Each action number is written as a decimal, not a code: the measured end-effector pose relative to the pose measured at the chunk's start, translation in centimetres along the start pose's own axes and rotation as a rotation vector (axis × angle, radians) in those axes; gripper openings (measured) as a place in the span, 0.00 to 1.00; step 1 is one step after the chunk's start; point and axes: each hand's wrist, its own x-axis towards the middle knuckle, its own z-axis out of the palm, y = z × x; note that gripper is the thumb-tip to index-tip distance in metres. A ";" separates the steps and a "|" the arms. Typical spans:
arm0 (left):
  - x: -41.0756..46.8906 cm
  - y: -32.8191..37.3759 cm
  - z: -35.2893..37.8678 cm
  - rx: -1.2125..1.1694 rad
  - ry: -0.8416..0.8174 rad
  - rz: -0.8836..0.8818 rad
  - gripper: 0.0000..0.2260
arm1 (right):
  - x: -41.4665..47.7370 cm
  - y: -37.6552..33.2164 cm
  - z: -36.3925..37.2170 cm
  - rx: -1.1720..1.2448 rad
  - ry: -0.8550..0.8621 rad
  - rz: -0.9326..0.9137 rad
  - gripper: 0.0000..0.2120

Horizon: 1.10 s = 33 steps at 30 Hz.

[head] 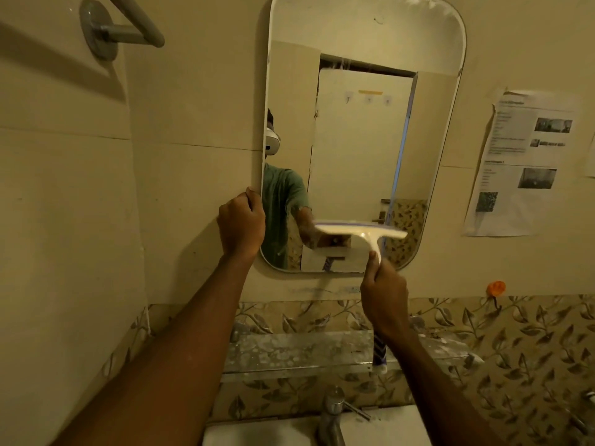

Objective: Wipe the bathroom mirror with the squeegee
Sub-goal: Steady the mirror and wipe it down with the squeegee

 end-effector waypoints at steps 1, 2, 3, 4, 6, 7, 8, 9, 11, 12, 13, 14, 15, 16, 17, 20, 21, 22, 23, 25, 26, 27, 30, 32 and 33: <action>0.0 0.0 0.0 0.005 0.001 0.004 0.20 | -1.6 0.9 0.4 0.014 -0.024 0.019 0.18; 0.0 0.0 0.0 0.007 0.001 0.006 0.20 | -3.1 1.6 0.7 0.009 -0.051 0.040 0.18; 0.0 0.0 0.0 0.008 0.002 0.008 0.20 | -4.1 2.2 0.9 -0.015 -0.072 0.058 0.18; 0.0 0.0 0.0 0.008 0.004 0.009 0.20 | -4.8 2.6 0.9 -0.042 -0.082 0.066 0.19; 0.0 0.0 0.1 0.008 0.008 0.011 0.20 | -4.5 2.6 0.6 -0.056 -0.085 0.060 0.20; 0.0 -0.1 0.1 0.006 0.007 0.015 0.20 | -3.8 2.1 0.3 -0.029 -0.079 0.050 0.19; 0.0 -0.1 0.1 0.002 0.008 0.019 0.21 | -2.8 1.5 0.0 -0.002 -0.060 0.031 0.18; 0.0 -0.2 0.1 -0.003 0.007 0.022 0.21 | -1.6 0.8 -0.4 0.010 -0.027 0.006 0.18; 0.0 -0.2 0.1 -0.007 0.004 0.024 0.21 | 0.8 -0.4 -0.8 -0.004 0.026 -0.018 0.19; 0.0 -0.2 0.0 -0.007 0.006 0.025 0.21 | 1.4 -0.7 -0.8 -0.014 0.030 -0.016 0.19; 0.0 -0.2 0.0 -0.004 0.011 0.028 0.21 | 1.6 -0.7 -0.7 -0.015 0.022 -0.011 0.19; 0.0 -0.2 0.1 -0.001 0.015 0.030 0.20 | 1.2 -0.3 -0.4 -0.003 0.012 -0.004 0.18; 0.0 -0.1 0.1 0.003 0.018 0.031 0.20 | 0.3 0.3 0.1 0.016 0.000 0.005 0.18; 0.0 -0.1 0.1 0.004 0.020 0.031 0.20 | -0.9 1.0 0.5 0.031 -0.018 0.015 0.17; 0.0 -0.2 0.1 0.003 0.020 0.030 0.20 | -2.2 1.7 0.9 0.035 -0.041 0.032 0.17; 0.0 -0.2 0.2 0.001 0.014 0.019 0.20 | -4.9 3.7 1.5 -0.036 -0.068 0.072 0.21; 0.1 -0.2 0.2 -0.001 0.013 0.016 0.20 | -5.2 4.1 1.5 -0.049 -0.061 0.071 0.22; 0.1 -0.1 0.2 -0.004 0.012 0.015 0.20 | -5.5 4.3 1.5 -0.047 -0.059 0.074 0.23; 0.1 -0.1 0.1 -0.006 0.008 0.012 0.20 | -5.7 4.3 1.5 -0.039 -0.061 0.085 0.23; 0.2 0.0 -0.1 -0.002 -0.014 0.001 0.21 | -5.9 4.2 1.7 -0.045 -0.069 0.108 0.22; 0.3 0.0 -0.2 0.008 -0.030 -0.008 0.21 | -6.0 4.3 1.7 -0.064 -0.072 0.113 0.22; 0.5 0.0 -0.4 0.021 -0.048 -0.020 0.22 | -6.1 4.3 1.7 -0.085 -0.077 0.114 0.23; 1.2 0.3 -1.1 0.043 -0.119 -0.067 0.23 | -6.7 4.5 1.3 -0.093 -0.135 0.145 0.21; 1.7 0.7 -1.6 0.042 -0.172 -0.093 0.23 | -7.5 4.8 0.9 -0.078 -0.148 0.169 0.20; 2.1 1.1 -1.9 0.047 -0.179 -0.091 0.22 | -7.6 4.6 0.7 -0.068 -0.131 0.166 0.21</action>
